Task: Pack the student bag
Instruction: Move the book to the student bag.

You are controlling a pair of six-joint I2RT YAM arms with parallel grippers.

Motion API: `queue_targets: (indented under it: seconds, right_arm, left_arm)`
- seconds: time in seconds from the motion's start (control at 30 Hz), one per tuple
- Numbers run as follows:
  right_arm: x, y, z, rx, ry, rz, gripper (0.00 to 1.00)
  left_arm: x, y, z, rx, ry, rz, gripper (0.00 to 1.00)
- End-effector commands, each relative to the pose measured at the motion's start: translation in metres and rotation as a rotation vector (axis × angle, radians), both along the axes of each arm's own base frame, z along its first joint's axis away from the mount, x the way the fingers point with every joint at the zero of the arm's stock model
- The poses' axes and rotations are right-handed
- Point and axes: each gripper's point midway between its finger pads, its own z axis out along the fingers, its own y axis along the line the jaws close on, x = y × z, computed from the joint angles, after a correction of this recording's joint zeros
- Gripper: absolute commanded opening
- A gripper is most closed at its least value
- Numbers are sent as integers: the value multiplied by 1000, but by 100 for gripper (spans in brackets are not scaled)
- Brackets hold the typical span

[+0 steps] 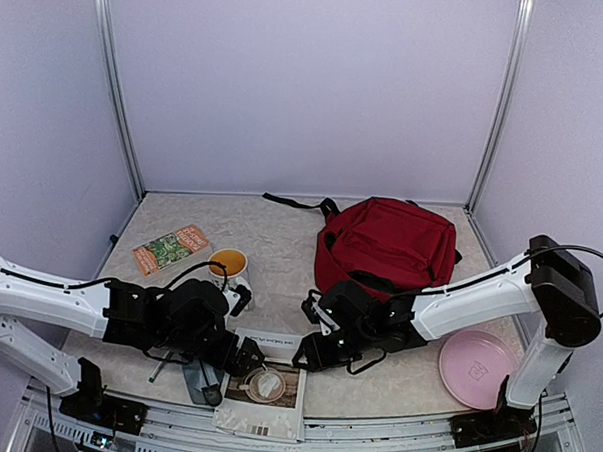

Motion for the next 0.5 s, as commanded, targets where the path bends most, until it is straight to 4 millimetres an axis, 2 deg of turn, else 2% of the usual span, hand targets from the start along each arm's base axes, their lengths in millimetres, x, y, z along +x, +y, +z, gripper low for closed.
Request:
queue_targets:
  seconds: [0.0,0.07,0.1,0.17,0.3,0.4,0.47]
  right_arm:
    - [41,-75,-31,-272,-119,-143,52]
    - [62,-111,-38,-383,-160,-188,52]
    - [70,-123,-39,-412,-174,-196,52]
    - [81,-128,-29,-408,-200,-180,53]
    - [86,-104,7,-325,-273,-59,56]
    - [72,-81,30,-249,-291,16,60]
    - [58,-65,43,-197,-294,64,63]
  left_arm:
    - [-9,-9,-3,-8,38,-54,99]
    - [-12,-16,-3,-13,37,-96,99]
    - [-14,-21,-3,-17,40,-127,99]
    - [-18,-27,-1,-24,46,-180,99]
    - [-20,-21,-3,-2,54,-188,99]
    - [-15,-8,-11,49,59,-159,99]
    - [-18,-10,-18,53,83,-181,99]
